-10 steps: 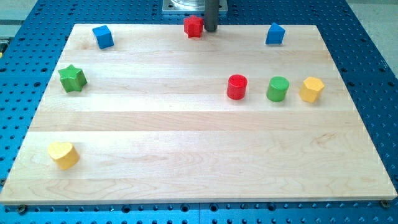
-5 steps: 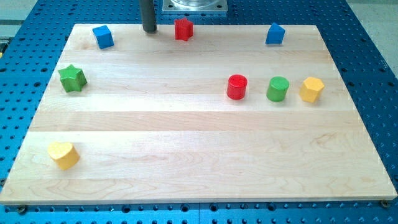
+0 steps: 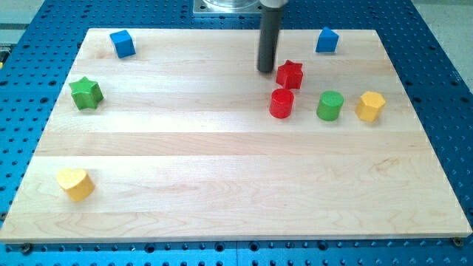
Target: Place the red star at the center of the board
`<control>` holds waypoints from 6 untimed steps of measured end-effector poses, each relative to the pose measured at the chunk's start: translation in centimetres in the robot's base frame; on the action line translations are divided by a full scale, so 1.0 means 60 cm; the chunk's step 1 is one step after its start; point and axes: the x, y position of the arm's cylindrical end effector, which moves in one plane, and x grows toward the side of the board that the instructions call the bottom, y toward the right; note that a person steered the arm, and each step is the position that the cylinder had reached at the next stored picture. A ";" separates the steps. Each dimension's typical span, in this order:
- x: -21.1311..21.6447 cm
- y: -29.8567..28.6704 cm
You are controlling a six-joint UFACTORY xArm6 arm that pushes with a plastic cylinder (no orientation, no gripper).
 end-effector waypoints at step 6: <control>0.005 -0.010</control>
